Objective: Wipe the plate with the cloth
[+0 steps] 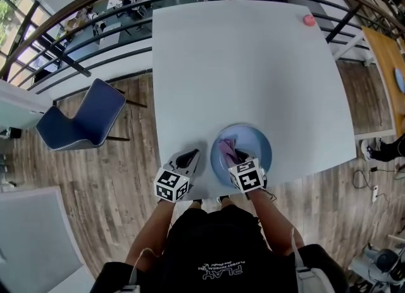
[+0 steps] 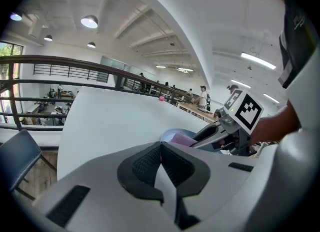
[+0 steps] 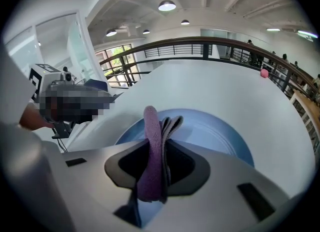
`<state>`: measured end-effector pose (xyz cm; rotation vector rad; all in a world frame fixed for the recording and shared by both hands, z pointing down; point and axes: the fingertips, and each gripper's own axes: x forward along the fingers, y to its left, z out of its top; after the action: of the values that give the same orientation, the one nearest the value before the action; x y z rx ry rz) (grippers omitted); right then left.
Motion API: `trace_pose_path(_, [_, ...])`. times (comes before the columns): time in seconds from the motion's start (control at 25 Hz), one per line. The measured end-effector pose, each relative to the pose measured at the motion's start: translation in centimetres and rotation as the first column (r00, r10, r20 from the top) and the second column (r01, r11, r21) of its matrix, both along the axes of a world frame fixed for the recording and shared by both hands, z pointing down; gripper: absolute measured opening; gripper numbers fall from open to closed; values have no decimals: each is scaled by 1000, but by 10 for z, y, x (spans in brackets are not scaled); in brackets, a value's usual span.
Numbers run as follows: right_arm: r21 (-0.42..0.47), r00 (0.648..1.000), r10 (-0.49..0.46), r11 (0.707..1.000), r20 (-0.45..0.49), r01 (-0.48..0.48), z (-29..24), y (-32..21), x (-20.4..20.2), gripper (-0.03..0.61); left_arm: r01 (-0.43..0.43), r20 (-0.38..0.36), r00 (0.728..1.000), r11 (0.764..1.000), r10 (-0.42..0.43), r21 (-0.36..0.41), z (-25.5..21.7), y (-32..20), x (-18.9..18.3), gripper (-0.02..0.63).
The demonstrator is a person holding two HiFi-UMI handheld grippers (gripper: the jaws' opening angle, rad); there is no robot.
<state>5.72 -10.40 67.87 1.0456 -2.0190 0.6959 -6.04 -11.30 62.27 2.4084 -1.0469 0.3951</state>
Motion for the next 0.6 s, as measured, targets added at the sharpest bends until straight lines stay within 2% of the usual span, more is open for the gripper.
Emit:
trace_pose_path(0.32, [-38,999,-41,998,4,42,8,10,-20,106,24,2,1000,1000,-24,-9,1,10,-11,12])
trace_pose_path(0.6, [-42,1000,-9,999,-11,9,10,0,-3,106,15,14,1000,1000,-15,-1,-1,13,-11,12])
